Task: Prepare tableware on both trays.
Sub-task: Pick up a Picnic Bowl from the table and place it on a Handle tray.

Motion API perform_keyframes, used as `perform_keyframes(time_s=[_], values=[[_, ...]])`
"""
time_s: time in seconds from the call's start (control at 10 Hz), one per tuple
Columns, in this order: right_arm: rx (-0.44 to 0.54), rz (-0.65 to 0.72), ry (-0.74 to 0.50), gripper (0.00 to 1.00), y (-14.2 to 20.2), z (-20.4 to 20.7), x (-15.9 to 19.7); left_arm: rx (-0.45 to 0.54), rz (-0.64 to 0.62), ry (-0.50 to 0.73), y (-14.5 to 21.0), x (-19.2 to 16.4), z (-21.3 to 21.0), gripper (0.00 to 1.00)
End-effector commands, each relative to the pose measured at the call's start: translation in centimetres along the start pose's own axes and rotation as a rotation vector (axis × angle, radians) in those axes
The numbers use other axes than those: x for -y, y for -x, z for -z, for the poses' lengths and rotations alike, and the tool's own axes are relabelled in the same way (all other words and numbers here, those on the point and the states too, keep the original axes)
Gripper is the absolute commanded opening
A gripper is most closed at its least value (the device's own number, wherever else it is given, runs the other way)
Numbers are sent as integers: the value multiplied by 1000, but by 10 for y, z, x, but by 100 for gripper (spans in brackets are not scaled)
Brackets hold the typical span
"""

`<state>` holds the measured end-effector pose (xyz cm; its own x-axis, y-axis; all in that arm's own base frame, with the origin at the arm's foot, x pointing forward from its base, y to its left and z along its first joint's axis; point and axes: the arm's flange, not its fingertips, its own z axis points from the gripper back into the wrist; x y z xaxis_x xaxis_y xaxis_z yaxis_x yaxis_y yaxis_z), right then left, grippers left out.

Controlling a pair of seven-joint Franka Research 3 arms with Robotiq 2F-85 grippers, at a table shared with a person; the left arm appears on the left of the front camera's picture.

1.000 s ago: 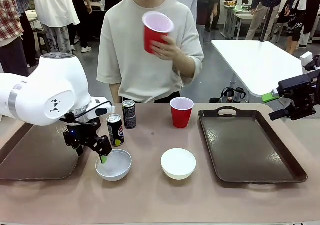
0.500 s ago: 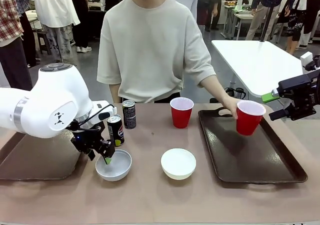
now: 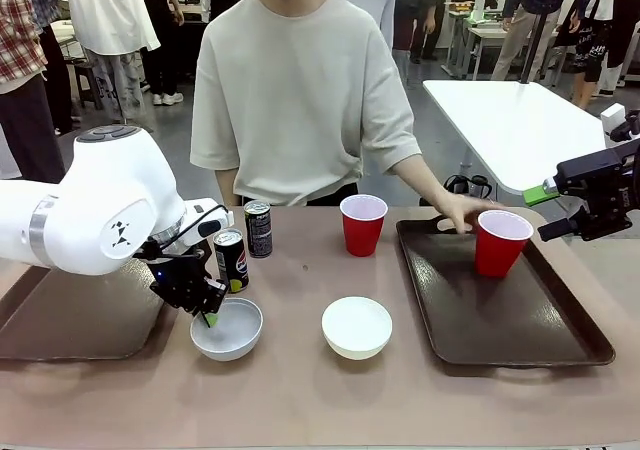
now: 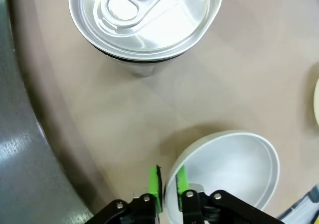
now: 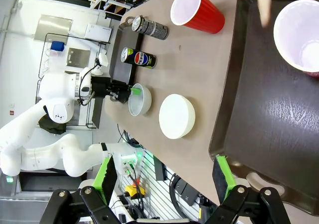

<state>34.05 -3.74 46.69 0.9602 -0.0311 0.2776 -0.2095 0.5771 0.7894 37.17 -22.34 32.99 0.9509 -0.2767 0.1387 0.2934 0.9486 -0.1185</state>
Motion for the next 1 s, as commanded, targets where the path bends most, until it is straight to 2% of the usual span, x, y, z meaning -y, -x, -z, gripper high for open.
perform_keyframes(time_s=[0.0, 0.1, 0.2, 0.4, 0.7, 0.8, 0.9], values=[[10, 4, -27, 100, -2, 1, 0, 4, -7, 15, 0, -1, -1, 0], [10, 4, -27, 100, -2, 1, 0, -7, -13, 10, 0, -1, -3, 8], [10, 4, -27, 100, -2, 1, 0, -56, -26, 10, 3, 1, -15, 0], [10, 4, -27, 100, -2, 1, 0, -64, -43, 17, 8, 8, -66, 0], [10, 4, -27, 100, -2, 1, 0, 15, -64, -43, 6, 18, -132, 0], [10, 4, -27, 100, -2, 1, 0, 26, -103, -136, 2, 13, -138, 0], [10, 4, -27, 100, -2, 1, 0, -14, -20, -10, 10, 17, -117, 0]])
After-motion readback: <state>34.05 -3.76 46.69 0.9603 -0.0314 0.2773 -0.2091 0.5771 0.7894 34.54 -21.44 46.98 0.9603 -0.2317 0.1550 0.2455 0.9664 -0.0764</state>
